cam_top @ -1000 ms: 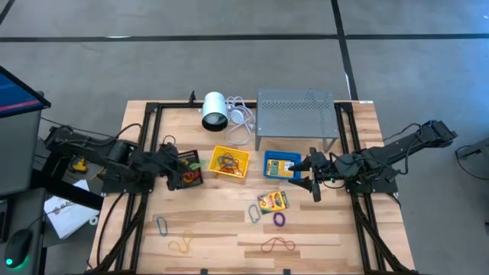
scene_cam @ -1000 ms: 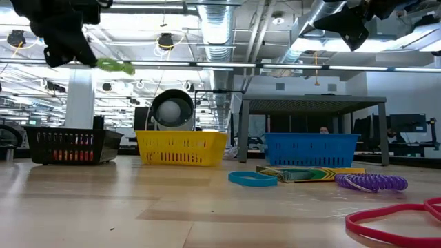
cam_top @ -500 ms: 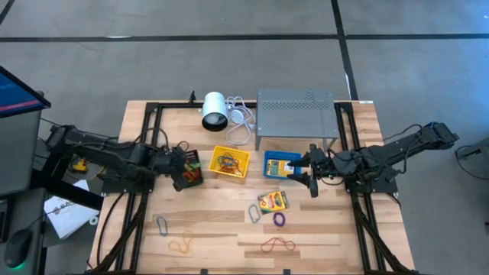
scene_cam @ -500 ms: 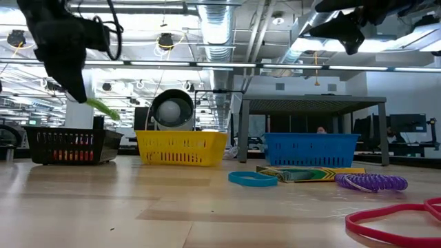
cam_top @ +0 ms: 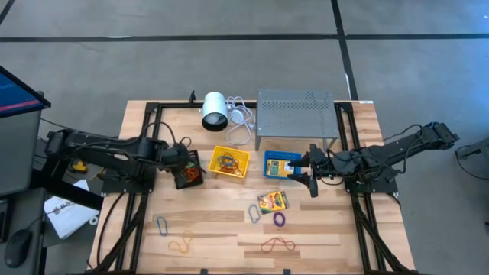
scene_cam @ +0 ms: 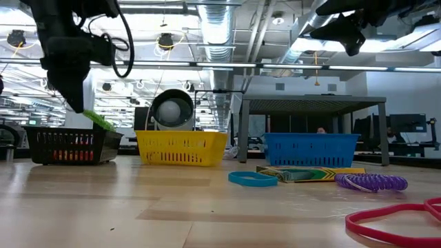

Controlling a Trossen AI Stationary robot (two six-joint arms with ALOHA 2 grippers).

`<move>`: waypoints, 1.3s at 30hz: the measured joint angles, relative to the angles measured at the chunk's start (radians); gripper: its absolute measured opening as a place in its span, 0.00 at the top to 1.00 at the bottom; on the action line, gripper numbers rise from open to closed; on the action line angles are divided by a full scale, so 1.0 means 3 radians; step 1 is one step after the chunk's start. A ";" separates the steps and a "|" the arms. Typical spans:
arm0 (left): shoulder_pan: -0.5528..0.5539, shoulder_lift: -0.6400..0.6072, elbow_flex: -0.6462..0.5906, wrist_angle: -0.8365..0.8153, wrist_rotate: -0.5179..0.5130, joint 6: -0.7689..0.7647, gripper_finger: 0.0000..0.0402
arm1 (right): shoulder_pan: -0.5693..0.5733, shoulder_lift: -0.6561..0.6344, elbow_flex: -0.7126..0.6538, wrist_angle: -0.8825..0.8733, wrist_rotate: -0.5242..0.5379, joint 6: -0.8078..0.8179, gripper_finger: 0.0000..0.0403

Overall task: Pick & Place Office Desk Supplies
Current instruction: Put the green spring keychain into the black bin, then put the blue rubber band into the yellow bin

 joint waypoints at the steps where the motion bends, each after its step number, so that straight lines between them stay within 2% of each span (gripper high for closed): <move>1: 0.0014 0.0019 0.0000 -0.0018 0.0043 -0.0028 0.98 | 0.0000 -0.0001 0.0000 0.0000 0.0000 0.0000 0.46; 5: 0.0050 0.0157 0.0000 -0.0027 0.0130 -0.0173 0.94 | 0.0000 -0.0001 0.0000 0.0000 0.0000 -0.0001 0.46; 12: 0.0053 0.0320 0.0000 -0.0012 0.0232 -0.0171 0.79 | 0.0000 -0.0001 0.0000 -0.0013 0.0000 -0.0001 0.46; 18: 0.0053 0.0314 0.0000 -0.0014 0.0237 -0.0169 0.70 | 0.0001 0.0000 0.0000 -0.0017 0.0000 -0.0041 0.46; 27: 0.0058 0.0283 0.0000 -0.0008 0.0278 -0.0201 0.51 | 0.0001 0.0000 0.0000 -0.0023 0.0000 -0.0086 0.46; 31: 0.0125 0.0188 -0.0001 0.0072 0.0244 -0.0273 0.49 | 0.0001 0.0000 0.0000 -0.0046 0.0000 -0.0086 0.46; 39: -0.0108 -0.0284 -0.0001 0.0372 0.0639 0.0522 0.58 | 0.0001 0.0000 0.0000 -0.0070 0.0000 -0.0066 0.46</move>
